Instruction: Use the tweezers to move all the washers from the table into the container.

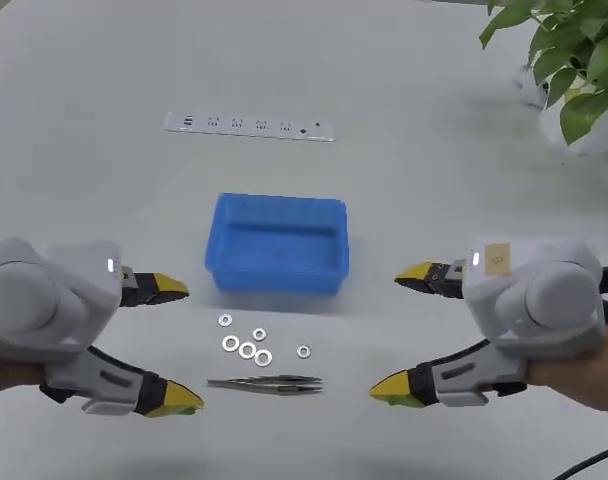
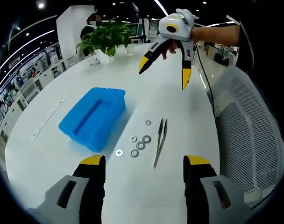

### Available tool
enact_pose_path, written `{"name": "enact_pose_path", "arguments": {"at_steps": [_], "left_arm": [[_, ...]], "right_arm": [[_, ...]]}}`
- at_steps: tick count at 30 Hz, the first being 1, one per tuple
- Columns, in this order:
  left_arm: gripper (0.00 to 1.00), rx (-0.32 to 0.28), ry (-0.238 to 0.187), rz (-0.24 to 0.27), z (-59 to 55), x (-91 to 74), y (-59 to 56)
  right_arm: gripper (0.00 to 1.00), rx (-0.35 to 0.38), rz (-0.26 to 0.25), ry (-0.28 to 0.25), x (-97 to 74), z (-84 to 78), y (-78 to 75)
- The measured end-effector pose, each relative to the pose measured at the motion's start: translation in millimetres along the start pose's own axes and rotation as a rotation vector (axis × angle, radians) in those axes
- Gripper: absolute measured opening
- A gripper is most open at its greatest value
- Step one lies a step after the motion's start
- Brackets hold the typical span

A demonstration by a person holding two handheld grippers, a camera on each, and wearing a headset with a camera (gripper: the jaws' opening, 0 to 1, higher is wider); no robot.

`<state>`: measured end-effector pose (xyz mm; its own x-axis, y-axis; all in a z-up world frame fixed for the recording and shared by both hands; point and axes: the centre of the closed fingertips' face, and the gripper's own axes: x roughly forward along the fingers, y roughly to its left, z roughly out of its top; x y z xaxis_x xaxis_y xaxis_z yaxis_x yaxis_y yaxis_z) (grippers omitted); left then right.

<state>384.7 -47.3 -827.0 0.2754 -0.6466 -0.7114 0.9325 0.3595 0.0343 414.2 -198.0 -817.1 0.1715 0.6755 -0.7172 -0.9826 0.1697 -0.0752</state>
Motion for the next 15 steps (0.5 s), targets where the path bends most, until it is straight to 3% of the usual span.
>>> {"name": "enact_pose_path", "arguments": {"at_steps": [7,15], "left_arm": [[0.64,0.042,0.038,-0.028,-10.2,11.1,-3.9],[0.53,0.065,0.047,-0.061,-14.4,20.5,-10.3]], "right_arm": [[0.65,-0.06,0.05,0.035,15.2,-0.7,7.0],[0.57,-0.112,0.096,0.058,31.7,-1.3,15.5]]}}
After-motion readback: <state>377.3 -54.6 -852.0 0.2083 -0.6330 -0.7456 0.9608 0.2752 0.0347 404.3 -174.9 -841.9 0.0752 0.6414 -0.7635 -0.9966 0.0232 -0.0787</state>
